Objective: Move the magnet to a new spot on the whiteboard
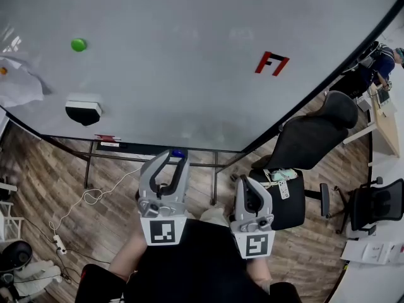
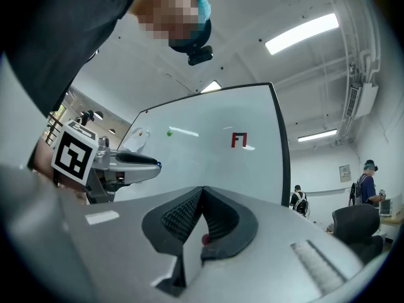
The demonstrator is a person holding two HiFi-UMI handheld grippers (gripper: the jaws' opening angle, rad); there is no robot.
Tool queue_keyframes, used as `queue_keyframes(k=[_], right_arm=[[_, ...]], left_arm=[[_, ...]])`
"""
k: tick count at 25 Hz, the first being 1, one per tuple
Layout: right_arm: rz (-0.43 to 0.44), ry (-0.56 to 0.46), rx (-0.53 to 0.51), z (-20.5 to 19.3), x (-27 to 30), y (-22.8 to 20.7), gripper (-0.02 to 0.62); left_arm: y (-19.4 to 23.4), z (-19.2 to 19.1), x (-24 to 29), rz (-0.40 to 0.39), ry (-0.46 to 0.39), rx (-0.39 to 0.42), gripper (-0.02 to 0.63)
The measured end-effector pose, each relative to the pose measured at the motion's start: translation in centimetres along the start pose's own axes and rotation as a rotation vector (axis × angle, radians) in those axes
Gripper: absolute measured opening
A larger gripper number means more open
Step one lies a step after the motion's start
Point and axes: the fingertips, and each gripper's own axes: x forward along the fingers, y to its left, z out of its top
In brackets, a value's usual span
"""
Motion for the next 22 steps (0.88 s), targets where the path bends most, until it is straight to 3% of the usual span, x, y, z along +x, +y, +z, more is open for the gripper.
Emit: queue_keyframes(k=[22], right_arm=[[0.004, -0.025, -0.029, 0.6, 0.8, 0.0, 0.000]], left_arm=[[-0.9, -0.1, -1.6, -0.037, -0.018, 0.002, 0.130]])
